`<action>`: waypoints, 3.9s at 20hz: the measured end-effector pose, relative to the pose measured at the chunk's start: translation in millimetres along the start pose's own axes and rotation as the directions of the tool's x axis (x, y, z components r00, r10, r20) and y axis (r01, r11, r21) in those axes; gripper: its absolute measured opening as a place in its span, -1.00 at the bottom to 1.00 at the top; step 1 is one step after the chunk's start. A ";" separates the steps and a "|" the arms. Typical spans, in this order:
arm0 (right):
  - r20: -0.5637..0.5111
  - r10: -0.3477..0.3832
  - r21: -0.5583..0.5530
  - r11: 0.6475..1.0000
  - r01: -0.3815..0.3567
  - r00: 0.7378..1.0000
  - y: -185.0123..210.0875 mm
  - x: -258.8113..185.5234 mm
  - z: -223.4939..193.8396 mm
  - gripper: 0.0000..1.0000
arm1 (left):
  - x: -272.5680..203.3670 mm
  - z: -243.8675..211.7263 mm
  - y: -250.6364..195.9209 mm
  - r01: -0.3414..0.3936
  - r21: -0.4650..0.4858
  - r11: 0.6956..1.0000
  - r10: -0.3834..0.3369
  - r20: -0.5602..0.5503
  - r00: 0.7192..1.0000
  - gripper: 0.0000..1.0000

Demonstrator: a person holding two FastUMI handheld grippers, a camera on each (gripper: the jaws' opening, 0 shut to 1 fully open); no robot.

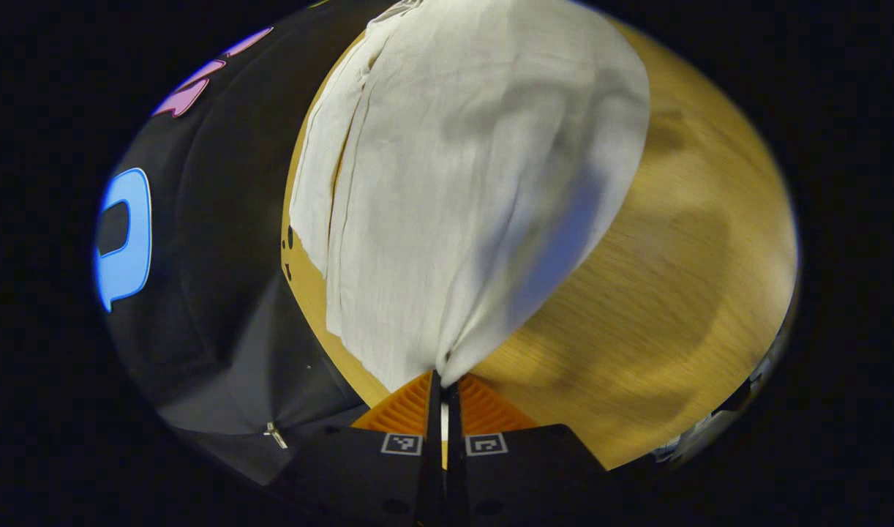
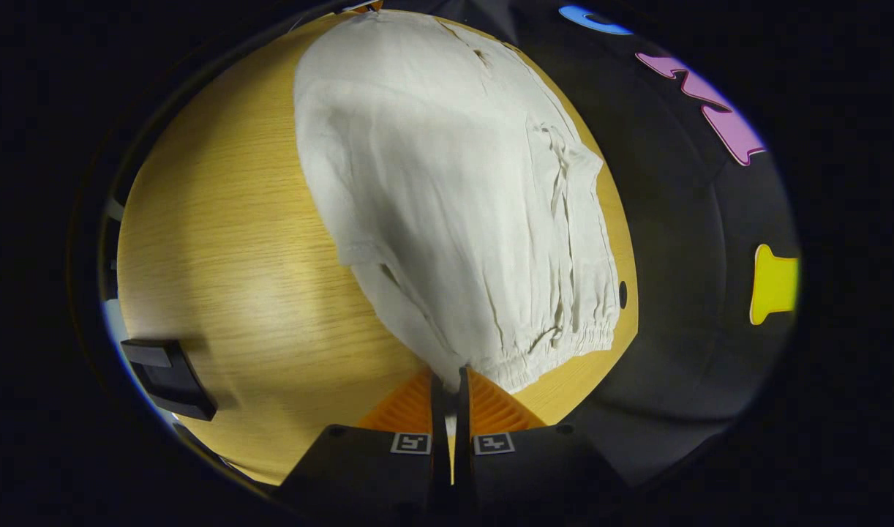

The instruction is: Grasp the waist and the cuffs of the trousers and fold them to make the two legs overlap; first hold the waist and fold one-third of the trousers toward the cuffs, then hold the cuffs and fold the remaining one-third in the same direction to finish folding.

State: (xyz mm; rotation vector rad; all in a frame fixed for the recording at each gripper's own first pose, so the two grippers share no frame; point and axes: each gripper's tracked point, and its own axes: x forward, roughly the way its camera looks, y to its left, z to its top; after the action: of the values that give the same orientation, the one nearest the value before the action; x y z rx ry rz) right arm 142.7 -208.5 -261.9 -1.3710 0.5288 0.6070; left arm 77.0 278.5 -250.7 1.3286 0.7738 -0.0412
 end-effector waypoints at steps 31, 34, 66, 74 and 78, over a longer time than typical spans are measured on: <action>-0.057 -0.436 0.788 0.532 0.309 0.898 -176.1 -58.1 35.0 -0.88 | -39.6 95.0 203.6 -0.145 -0.784 0.603 0.300 0.055 0.952 -0.90; -0.061 -0.463 0.815 0.488 0.311 0.885 -206.6 -49.8 41.8 -0.88 | -26.7 112.8 247.6 -0.128 -0.835 0.535 0.332 0.068 0.941 -0.90; -0.272 -0.356 0.936 -0.313 0.160 0.894 -207.2 46.0 -37.3 0.98 | -118.5 221.5 261.0 0.492 -0.868 0.069 0.409 0.474 0.779 0.92; -0.288 -0.302 0.924 -0.338 0.181 0.909 -196.9 69.9 -38.6 0.98 | -124.3 192.9 232.0 0.424 -0.906 -0.014 0.366 0.390 0.845 0.92; -0.292 -0.277 0.918 -0.350 0.187 0.915 -193.4 77.1 -38.4 0.98 | -127.3 189.3 224.3 0.416 -0.909 -0.036 0.361 0.376 0.853 0.92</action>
State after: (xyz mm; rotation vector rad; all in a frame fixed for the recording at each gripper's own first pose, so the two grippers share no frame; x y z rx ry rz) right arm 330.1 -257.7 -176.7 0.3382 0.4206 -0.3238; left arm 172.2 124.8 13.2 -0.2915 0.1122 0.1246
